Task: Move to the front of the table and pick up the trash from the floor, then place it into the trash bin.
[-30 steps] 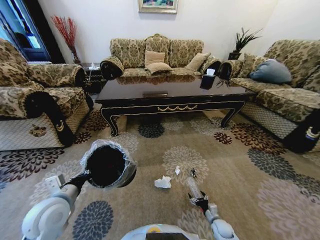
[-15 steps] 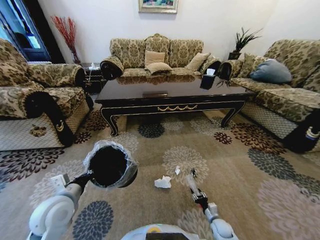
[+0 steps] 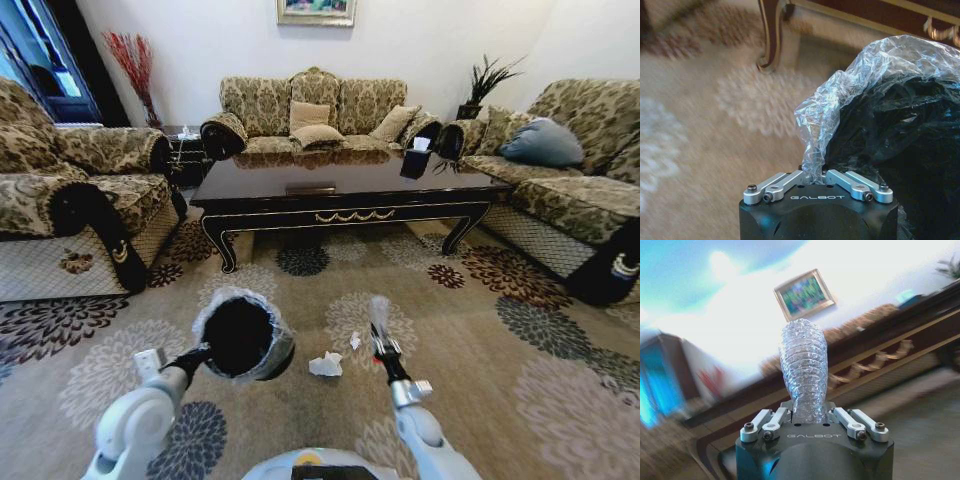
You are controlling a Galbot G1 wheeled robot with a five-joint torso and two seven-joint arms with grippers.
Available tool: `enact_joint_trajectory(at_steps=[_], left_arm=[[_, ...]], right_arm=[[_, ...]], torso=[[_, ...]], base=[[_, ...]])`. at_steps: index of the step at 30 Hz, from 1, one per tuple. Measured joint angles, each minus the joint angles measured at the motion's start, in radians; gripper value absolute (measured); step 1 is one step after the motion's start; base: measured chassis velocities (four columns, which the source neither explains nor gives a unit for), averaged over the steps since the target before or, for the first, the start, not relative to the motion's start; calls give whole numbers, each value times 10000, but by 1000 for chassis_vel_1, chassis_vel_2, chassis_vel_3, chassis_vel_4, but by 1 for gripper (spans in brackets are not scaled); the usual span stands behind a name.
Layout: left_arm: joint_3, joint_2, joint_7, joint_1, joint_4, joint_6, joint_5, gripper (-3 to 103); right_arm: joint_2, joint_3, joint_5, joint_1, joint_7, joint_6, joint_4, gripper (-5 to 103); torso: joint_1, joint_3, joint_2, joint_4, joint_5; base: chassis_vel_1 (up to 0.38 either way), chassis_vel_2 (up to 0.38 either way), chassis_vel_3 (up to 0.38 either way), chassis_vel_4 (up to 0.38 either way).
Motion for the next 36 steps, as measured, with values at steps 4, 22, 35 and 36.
enact_joint_trajectory(at_steps=[4,22,35,36], left_arm=[[936,-109,0,-478,816,7,45,2],[1875,96,-463,-1105,1202,173,-857,2],[1818,-45,-557,-1354,1017,179,-1255,2],[1779,-41,-563,-1358,1012,180,-1258,2]], right_arm=[[276,-820,286,423,-599,176,594,27],[107,-2834,180,2360,-2963,1041,52,27],[120,-3371,-600,2200,-4010,1322,-731,27],[121,-3374,-650,2160,-4010,1337,-769,27]], torso=[[0,0,0,-1,1],[0,0,0,0,3],[0,0,0,-2,4],[0,-1,0,-1,4]], base=[[0,0,0,0],[0,0,0,0],[0,0,0,0],[0,0,0,0]])
